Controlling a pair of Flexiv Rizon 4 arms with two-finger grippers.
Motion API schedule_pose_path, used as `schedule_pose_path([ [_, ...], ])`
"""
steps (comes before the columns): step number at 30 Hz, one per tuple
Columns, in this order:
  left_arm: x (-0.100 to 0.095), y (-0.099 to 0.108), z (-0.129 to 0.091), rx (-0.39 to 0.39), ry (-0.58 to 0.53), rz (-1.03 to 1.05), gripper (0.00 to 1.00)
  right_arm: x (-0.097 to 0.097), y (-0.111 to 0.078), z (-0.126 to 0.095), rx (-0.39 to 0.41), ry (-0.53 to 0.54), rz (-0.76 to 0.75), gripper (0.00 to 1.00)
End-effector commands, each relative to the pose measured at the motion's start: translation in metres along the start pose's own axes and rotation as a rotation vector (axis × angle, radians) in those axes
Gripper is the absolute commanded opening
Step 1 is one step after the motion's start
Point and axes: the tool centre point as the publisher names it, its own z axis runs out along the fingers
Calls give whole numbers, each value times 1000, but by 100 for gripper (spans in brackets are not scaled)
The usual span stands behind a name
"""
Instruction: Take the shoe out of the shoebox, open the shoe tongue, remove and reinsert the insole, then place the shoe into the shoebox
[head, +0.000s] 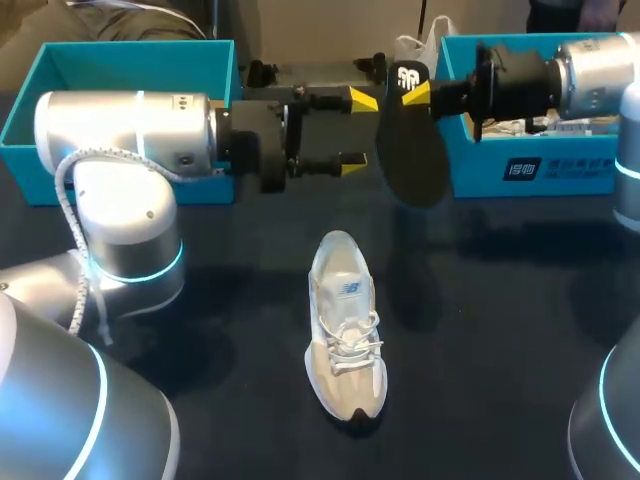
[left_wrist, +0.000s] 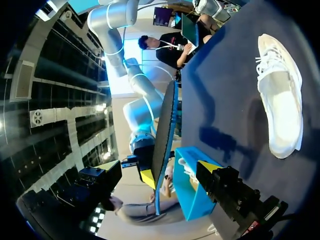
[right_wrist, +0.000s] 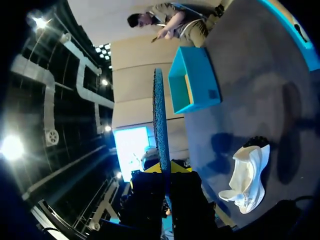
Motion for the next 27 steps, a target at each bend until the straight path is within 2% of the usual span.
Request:
schedule_pose_path([
  [1,5,6,12,-3,-26,-21,100,0,-6,1,-19,0,0,0],
  [10,3,6,27,2,-35,-1,99,0,-6,1,-19,0,0,0],
  [12,3,5,29,4,-37,0,89,0,-6,1,-19,0,0,0],
  [14,1,3,32,9,-39,19,86,0,-6,1,-19,0,0,0],
  [16,-1,2,33,14,-38,31,75,0,-6,1,-19,0,0,0],
  [19,-2,1,34,23,-33,40,69,0,-6,1,-19,0,0,0],
  [22,-3,1,36,30,-28,50,56,0,-6,1,-19,0,0,0],
  [27,-5,2,40,39,-17,67,47,0,-6,1,-19,0,0,0],
])
